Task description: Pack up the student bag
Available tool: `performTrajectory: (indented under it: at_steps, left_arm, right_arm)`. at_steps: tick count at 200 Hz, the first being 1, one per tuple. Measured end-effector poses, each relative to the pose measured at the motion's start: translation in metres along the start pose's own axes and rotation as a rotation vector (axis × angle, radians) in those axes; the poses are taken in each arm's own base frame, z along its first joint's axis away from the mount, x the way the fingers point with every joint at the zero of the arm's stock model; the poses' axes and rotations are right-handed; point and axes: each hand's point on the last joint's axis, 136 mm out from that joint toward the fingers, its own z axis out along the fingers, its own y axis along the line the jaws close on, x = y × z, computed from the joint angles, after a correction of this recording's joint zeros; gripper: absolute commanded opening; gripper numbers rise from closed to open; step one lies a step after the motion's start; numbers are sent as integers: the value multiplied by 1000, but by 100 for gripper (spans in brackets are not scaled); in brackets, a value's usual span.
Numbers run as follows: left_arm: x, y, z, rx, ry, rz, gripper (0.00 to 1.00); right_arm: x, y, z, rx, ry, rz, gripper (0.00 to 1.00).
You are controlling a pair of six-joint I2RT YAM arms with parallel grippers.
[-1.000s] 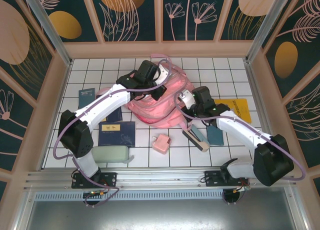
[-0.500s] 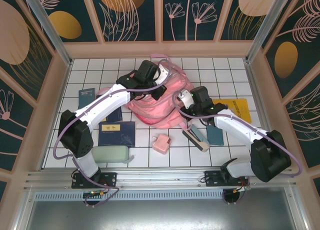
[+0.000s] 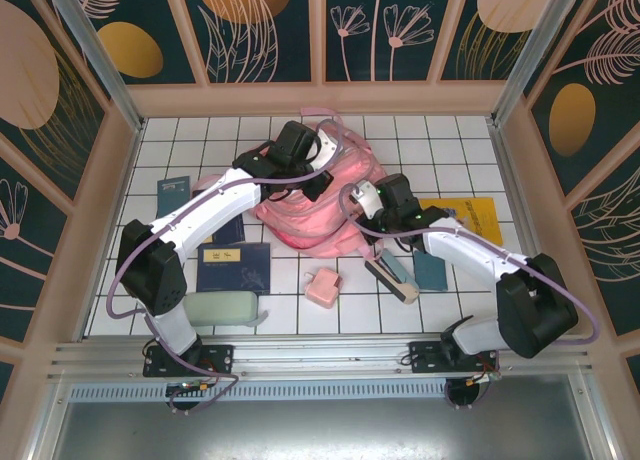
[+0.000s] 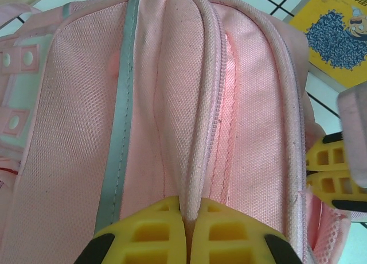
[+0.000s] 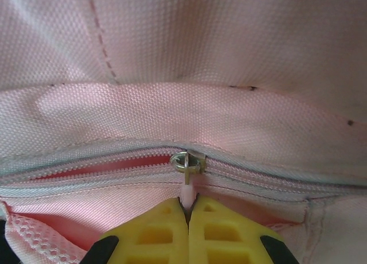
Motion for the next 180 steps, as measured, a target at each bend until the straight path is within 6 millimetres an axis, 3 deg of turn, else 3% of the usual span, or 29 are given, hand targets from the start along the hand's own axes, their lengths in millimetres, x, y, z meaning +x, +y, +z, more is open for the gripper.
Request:
performTrajectory:
  at_steps: [65,113,180]
  left_arm:
    - [-10,1,-1,-8,-41,6,0]
    - [-8,-1,-2,4,-46,28,0]
    - [-10,-15,-22,40,-87,103,0]
  right_arm:
    - [-8,-33,-35,118,-55,45,0]
    - [0,-59,-43,159,-40,107,0]
    - [-20,-92,-48,199,-30,136,0]
